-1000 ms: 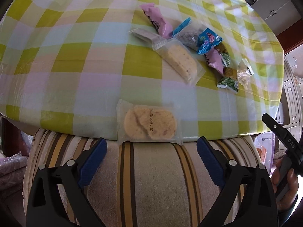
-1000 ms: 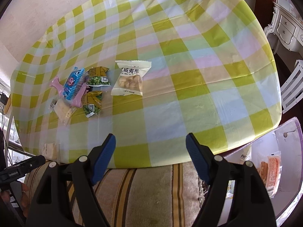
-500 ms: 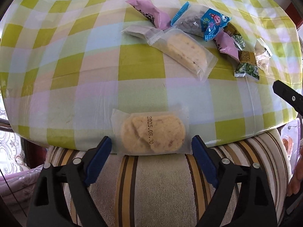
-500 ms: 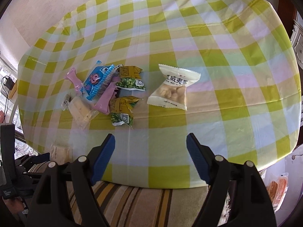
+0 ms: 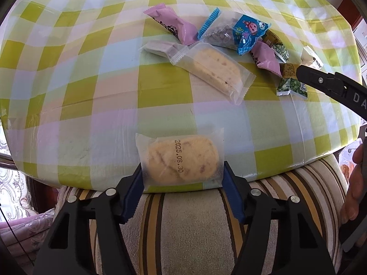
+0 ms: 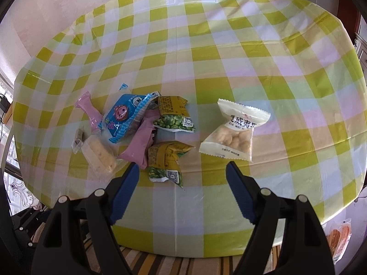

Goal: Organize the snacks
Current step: 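Grasp the round cookie bag with the left tool while the right tool grasps the pea snack bag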

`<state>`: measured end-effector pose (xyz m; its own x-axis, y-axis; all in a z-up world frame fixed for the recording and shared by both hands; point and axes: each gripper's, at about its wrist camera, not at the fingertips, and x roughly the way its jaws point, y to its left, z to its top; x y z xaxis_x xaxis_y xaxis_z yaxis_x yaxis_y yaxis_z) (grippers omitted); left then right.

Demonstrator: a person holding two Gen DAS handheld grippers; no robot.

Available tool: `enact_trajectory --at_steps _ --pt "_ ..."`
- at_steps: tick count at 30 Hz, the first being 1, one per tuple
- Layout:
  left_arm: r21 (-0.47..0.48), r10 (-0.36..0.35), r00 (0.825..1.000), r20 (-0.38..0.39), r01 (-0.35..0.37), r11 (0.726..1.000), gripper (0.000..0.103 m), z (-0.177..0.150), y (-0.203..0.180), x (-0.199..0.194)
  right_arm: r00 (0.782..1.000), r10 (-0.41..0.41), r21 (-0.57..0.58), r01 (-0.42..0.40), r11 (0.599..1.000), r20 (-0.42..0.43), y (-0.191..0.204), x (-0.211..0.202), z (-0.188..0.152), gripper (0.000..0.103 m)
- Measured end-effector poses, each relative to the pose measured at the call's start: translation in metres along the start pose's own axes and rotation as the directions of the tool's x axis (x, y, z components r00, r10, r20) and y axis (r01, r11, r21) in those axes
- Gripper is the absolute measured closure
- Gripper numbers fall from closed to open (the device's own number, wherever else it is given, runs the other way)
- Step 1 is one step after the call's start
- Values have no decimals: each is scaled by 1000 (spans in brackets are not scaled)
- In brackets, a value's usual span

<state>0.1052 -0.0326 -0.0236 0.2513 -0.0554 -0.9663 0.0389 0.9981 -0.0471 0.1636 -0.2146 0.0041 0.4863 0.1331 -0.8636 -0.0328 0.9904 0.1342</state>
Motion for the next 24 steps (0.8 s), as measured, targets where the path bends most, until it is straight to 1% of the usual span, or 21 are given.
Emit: enact_trajectory --at_steps 5,6,7,8,11,15,16,17,18,19,24 --pt "-18 -31 999 17 32 999 44 4 12 -4 1000 -17 0 17 1000 -4 6 9 4 25" --pt "-20 -37 999 21 38 999 44 3 12 -3 1000 -22 2 22 1000 -1 6 10 4 29" --pt "-22 -43 999 25 43 999 44 3 13 -3 1000 -25 4 25 1000 -4 6 11 5 40" --pt "-24 -50 998 31 51 998 44 3 14 -4 1000 -28 8 28 1000 -9 6 13 6 43" --pt "-42 -77 996 54 80 996 44 7 17 -7 999 -40 12 40 999 -20 6 18 7 44" --pt "-77 -122 988 89 129 989 44 8 25 -12 998 -48 -14 48 999 -31 12 23 6 45" --pt "-83 -127 987 95 135 987 44 9 25 -13 998 -47 -16 46 999 -34 12 25 5 52" --pt "-86 -135 986 102 144 986 44 10 26 -13 998 -39 -15 38 999 -40 12 26 5 57" --pt "-91 -148 983 106 158 983 44 11 27 -13 998 -36 -14 36 999 -45 12 28 5 64" --pt "-96 -157 982 107 167 981 44 11 28 -14 998 -34 -12 34 999 -48 12 29 5 67" --pt "-101 -175 979 108 186 977 44 11 30 -14 999 -25 -15 24 1000 -32 12 25 4 69"
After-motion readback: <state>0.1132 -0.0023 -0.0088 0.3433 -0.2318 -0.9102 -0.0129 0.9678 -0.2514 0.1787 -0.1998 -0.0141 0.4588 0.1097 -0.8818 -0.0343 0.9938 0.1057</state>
